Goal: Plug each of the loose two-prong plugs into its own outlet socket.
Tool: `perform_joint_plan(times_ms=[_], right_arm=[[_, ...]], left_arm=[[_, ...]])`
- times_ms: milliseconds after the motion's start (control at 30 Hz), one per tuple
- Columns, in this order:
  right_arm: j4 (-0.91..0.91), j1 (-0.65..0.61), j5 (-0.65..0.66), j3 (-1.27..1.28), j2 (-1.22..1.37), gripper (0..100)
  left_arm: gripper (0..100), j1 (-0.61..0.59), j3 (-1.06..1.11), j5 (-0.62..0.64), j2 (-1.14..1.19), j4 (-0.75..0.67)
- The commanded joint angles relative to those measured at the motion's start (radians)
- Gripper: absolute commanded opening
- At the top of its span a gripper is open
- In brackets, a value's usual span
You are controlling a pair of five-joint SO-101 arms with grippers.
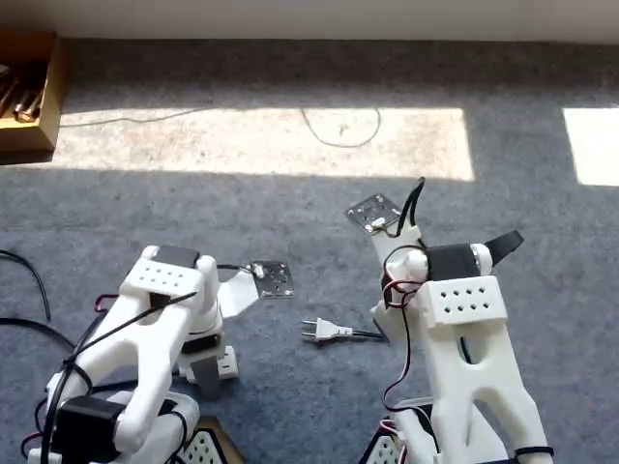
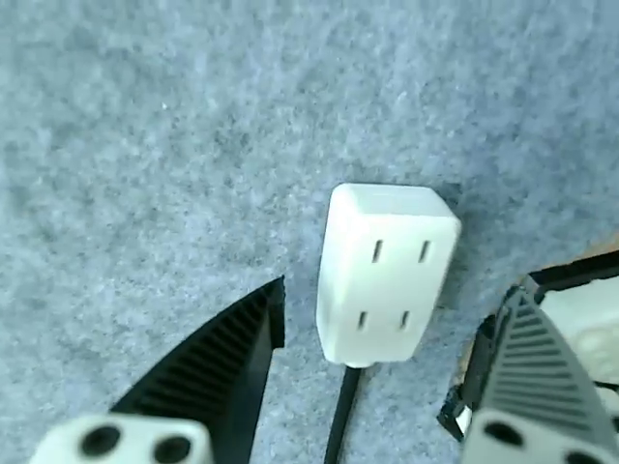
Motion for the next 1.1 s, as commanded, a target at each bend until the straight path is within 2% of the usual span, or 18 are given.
perform_joint_plan(times_ms=[0, 67, 433, 533, 667, 867, 967, 1067], right_arm=[[-0.005, -0.005, 0.009, -0.004, -0.012, 87.8], [-0.004, -0.005, 0.011, 0.005, -0.013, 87.8], [-0.111, -0.007, 0.011, 0.136, -0.015, 87.8], [-0.117, -0.007, 0.012, 0.143, -0.015, 87.8], [-0.117, -0.007, 0.051, 0.151, -0.012, 87.8], [-0.128, -0.007, 0.066, 0.18, -0.013, 87.8], [-0.119, -0.004, 0.066, 0.18, -0.013, 87.8], [-0.119, -0.002, 0.066, 0.18, -0.013, 87.8]], left_arm=[[34, 0.012, 0.036, 0.008, -0.019, -0.087], [33, 0.012, 0.05, 0.002, -0.018, -0.138], [0, 0.019, 0.01, 0.002, -0.018, -0.16], [0, 0.021, -0.022, 0.002, -0.018, -0.158], [0, 0.113, -0.065, 0.012, -0.018, -0.152], [1, 0.298, -0.166, 0.175, -0.016, -0.087], [6, 0.278, -0.174, 0.218, -0.018, -0.083], [16, 0.191, -0.17, 0.215, -0.018, -0.081]])
